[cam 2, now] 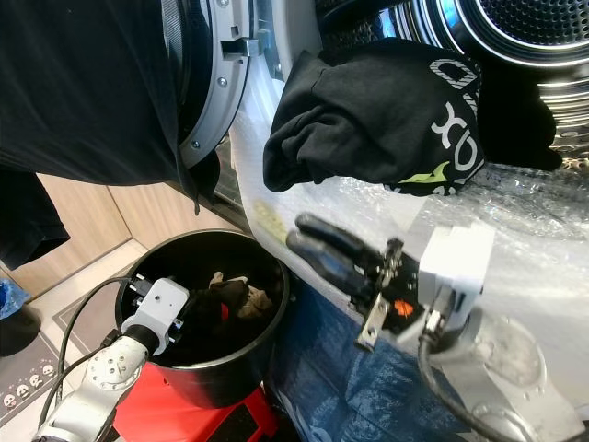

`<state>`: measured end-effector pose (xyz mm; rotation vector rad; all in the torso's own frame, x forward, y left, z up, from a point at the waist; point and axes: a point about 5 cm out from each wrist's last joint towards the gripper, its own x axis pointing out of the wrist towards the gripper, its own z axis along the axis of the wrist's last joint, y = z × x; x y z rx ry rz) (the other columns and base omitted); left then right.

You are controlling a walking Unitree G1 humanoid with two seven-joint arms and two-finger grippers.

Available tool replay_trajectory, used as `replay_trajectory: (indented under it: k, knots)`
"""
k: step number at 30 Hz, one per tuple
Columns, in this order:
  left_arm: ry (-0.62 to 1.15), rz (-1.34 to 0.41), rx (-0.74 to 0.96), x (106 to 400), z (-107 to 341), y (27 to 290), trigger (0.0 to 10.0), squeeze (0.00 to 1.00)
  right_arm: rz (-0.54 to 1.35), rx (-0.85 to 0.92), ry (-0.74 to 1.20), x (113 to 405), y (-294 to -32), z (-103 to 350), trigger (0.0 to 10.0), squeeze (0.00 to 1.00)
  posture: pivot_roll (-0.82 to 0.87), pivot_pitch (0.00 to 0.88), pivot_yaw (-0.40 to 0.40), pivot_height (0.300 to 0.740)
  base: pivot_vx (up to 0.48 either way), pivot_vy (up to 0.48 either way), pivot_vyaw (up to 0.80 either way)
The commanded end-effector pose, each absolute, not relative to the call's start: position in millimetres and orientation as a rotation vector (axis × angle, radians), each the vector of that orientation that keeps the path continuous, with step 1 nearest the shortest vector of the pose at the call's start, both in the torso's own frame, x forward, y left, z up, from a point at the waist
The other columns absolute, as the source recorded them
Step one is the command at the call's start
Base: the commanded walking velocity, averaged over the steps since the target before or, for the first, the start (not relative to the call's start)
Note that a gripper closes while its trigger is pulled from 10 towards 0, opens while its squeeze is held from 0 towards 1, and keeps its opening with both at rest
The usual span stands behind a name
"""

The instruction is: Clothes washing

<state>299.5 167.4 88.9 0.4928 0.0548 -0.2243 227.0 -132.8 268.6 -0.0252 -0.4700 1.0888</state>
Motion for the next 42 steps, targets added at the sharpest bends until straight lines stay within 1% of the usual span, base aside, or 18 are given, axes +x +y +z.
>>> replay_trajectory:
  k: [1, 4, 7, 9, 11, 14, 17, 20, 22, 25, 27, 29, 31, 35, 42]
  knots:
    - [0.057, -0.228, 0.520, 298.3, 86.9, 167.9, 10.0, 0.00, 1.078, -0.027, -0.445, 230.7, -130.7, 266.2, 10.0, 0.00, 0.14, 0.091, 0.019, 0.740, 0.000, 0.000, 0.00]
    - [0.057, -0.218, 0.519, 296.7, 85.7, 169.0, 10.0, 0.00, 1.103, -0.029, -0.464, 233.7, -125.5, 273.4, 10.0, 0.00, 0.15, 0.096, 0.017, 0.740, 0.000, 0.000, 0.00]
    - [0.068, -0.240, 0.528, 294.3, 81.9, 168.9, 10.0, 0.00, 1.134, -0.109, -0.403, 240.3, -116.7, 270.7, 10.0, 0.00, 0.15, 0.097, 0.016, 0.740, 0.000, 0.000, 0.00]
    - [0.068, -0.238, 0.525, 294.1, 81.7, 168.8, 10.0, 0.00, 1.137, -0.122, -0.398, 241.3, -115.7, 270.2, 10.0, 0.00, 0.15, 0.098, 0.015, 0.740, 0.000, 0.000, 0.00]
    - [0.039, -0.245, 0.512, 294.5, 86.1, 166.2, 10.0, 0.00, 1.091, -0.164, -0.427, 256.0, -109.2, 276.9, 10.0, 0.00, 0.15, 0.093, 0.013, 0.740, 0.000, 0.000, 0.00]
    - [0.045, -0.245, 0.513, 295.0, 85.0, 165.5, 10.0, 0.00, 1.073, -0.163, -0.427, 262.7, -105.3, 279.2, 10.0, 0.00, 0.17, 0.082, 0.008, 0.740, 0.000, 0.000, 0.00]
    - [0.044, -0.250, 0.515, 293.2, 83.5, 163.8, 10.0, 0.00, 0.989, -0.185, -0.449, 282.8, -98.8, 291.7, 10.0, 0.00, 0.17, 0.059, 0.006, 0.740, 0.000, 0.000, 0.00]
    - [0.039, -0.262, 0.520, 293.0, 83.9, 162.9, 10.0, 0.00, 0.968, -0.209, -0.460, 288.4, -96.7, 298.6, 10.0, 0.00, 0.17, 0.059, 0.006, 0.740, 0.000, 0.000, 0.00]
    - [0.040, -0.265, 0.520, 293.3, 83.8, 162.7, 10.0, 0.00, 0.962, -0.224, -0.463, 289.9, -96.6, 299.7, 10.0, 0.00, 0.17, 0.045, 0.005, 0.740, 0.000, 0.000, 0.00]
    - [0.038, -0.268, 0.518, 294.6, 84.7, 161.8, 10.0, 0.00, 0.921, -0.264, -0.465, 296.5, -98.3, 303.7, 10.0, 0.00, 0.18, 0.038, 0.003, 0.740, 0.000, 0.000, 0.00]
    - [0.032, -0.274, 0.512, 295.3, 85.8, 160.0, 10.0, 0.00, 0.869, -0.287, -0.432, 305.0, -102.9, 305.7, 10.0, 0.00, 0.17, 0.030, -0.001, 0.740, 0.000, 0.000, 0.00]
    - [0.031, -0.273, 0.510, 295.4, 86.4, 159.1, 10.0, 0.00, 0.844, -0.347, -0.409, 309.9, -106.3, 305.4, 10.0, 0.00, 0.17, 0.030, -0.001, 0.740, 0.000, 0.000, 0.00]
    - [0.032, -0.275, 0.506, 295.2, 86.4, 158.6, 10.0, 0.00, 0.822, -0.371, -0.420, 312.6, -109.2, 307.8, 10.0, 0.00, 0.17, 0.030, -0.001, 0.740, 0.000, 0.000, 0.00]
    - [0.038, -0.273, 0.481, 293.8, 85.6, 158.8, 10.0, 0.00, 0.734, -0.356, -0.436, 321.6, -119.8, 319.6, 10.0, 0.00, 0.17, 0.026, 0.001, 0.740, 0.000, 0.000, 0.00]
    - [0.041, -0.281, 0.479, 294.0, 86.0, 158.0, 10.0, 0.00, 0.578, -0.384, -0.332, 343.5, -139.2, 316.8, 10.0, 0.00, 0.17, 0.031, 0.005, 0.740, 0.000, 0.000, 0.00]
